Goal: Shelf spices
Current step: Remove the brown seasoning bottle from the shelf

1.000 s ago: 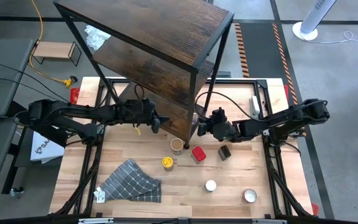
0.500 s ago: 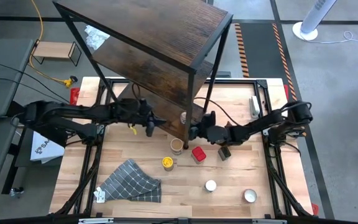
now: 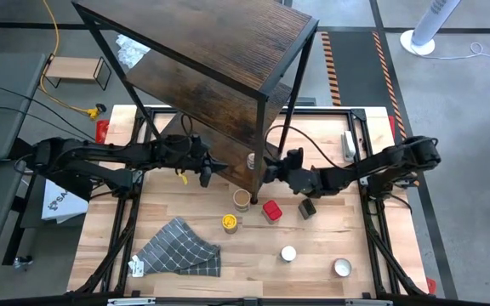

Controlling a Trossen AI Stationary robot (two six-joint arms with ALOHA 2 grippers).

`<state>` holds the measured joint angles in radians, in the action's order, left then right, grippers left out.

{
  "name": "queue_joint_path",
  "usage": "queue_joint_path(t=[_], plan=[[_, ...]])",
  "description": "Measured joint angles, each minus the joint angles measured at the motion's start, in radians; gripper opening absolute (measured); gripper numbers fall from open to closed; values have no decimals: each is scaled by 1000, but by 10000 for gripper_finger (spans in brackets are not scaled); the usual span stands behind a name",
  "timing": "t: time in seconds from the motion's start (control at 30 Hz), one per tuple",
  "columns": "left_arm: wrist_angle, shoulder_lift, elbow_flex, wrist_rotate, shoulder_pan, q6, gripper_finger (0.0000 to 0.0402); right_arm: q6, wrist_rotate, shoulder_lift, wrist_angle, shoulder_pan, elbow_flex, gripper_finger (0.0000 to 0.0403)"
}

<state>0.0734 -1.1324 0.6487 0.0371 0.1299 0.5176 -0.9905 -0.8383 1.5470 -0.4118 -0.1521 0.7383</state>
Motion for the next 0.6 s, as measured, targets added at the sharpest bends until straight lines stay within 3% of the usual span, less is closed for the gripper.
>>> queue_joint_path(t=[0.37, 0.6], plan=[[-27, 0, 0, -16, 0, 2, 1, -26, 33, 130, 7, 50, 84, 0], [-33, 0, 0, -21, 0, -28, 1, 62, 154, 206, -3, 63, 194, 0]])
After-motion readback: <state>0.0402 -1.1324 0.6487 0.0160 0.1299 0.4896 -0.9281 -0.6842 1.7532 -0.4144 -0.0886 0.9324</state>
